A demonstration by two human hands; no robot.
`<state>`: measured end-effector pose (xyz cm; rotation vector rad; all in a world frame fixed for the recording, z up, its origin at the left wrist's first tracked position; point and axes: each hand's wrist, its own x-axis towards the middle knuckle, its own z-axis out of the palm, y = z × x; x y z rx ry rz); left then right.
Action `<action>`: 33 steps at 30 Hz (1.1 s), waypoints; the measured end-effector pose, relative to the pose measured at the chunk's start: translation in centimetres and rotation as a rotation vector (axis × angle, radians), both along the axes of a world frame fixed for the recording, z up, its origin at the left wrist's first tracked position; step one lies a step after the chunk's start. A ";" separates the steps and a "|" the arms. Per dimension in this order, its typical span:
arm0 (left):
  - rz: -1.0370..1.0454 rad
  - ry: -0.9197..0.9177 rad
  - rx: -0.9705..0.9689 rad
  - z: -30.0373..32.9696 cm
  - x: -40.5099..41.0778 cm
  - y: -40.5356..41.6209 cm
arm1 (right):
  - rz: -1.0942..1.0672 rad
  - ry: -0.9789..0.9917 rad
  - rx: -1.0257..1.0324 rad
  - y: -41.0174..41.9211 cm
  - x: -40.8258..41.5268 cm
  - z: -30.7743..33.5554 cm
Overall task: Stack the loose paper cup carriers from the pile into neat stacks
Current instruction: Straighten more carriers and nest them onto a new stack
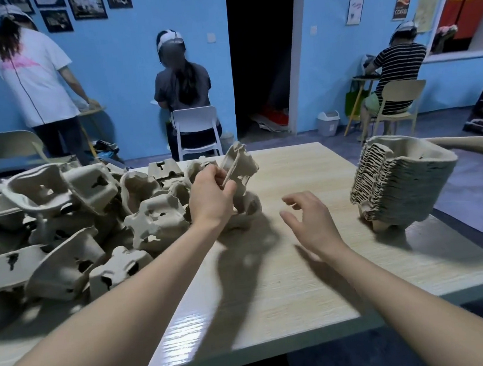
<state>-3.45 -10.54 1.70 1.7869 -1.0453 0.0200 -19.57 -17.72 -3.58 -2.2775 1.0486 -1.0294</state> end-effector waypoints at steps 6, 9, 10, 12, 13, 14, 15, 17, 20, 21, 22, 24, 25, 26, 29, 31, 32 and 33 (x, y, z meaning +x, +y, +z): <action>-0.086 0.292 -0.052 2.6 -1.9 -0.4 | 0.161 -0.053 -0.119 0.8 1.7 4.0; -0.175 0.581 -0.013 3.2 -2.5 -0.4 | 0.173 -0.072 -0.102 0.8 1.6 4.5; -0.227 0.695 -0.027 3.4 -2.7 -0.3 | 0.172 -0.069 -0.111 0.7 1.5 4.6; -0.337 0.909 -0.102 3.8 -3.4 -0.1 | 0.146 -0.039 -0.136 0.3 1.4 4.6; -0.375 0.986 -0.130 4.1 -3.8 0.0 | 0.118 -0.019 -0.151 0.2 1.3 4.6; -0.399 1.044 -0.144 4.2 -4.1 0.1 | 0.090 -0.003 -0.176 0.2 1.2 4.6; -0.414 1.089 -0.149 4.4 -4.5 0.2 | 0.060 0.006 -0.206 0.1 1.0 4.6; -0.438 1.146 -0.145 4.6 -4.8 0.1 | 0.013 0.010 -0.252 0.2 0.6 4.8; -0.471 1.122 -0.083 4.8 -5.0 -0.1 | 0.011 0.028 -0.246 0.4 -0.3 5.4; -0.480 1.100 -0.066 4.8 -5.2 -0.1 | 0.009 0.042 -0.242 0.4 -0.6 5.6; -0.490 1.067 -0.053 4.9 -5.3 0.0 | -0.005 0.053 -0.237 0.4 -0.9 5.7; -0.477 0.875 -0.020 5.0 -5.6 0.2 | -0.069 0.049 -0.217 0.1 -1.6 6.3; -0.427 0.674 0.005 4.9 -5.5 0.2 | -0.100 0.035 -0.211 -0.1 -1.9 6.6; -0.351 0.436 0.018 4.8 -5.4 0.2 | -0.123 0.020 -0.198 -0.4 -2.3 7.0; -0.141 -0.006 -0.011 4.8 -4.9 0.0 | -0.144 -0.019 -0.140 -1.0 -3.7 8.3; -0.156 -0.052 0.032 4.7 -4.9 -0.4 | -0.124 -0.047 -0.124 -1.3 -4.7 9.1; -0.200 -0.051 0.072 4.6 -5.1 -0.7 | -0.114 -0.066 -0.125 -1.3 -5.2 9.5; -0.247 -0.047 0.097 4.5 -5.4 -1.0 | -0.107 -0.086 -0.123 -1.4 -5.6 9.9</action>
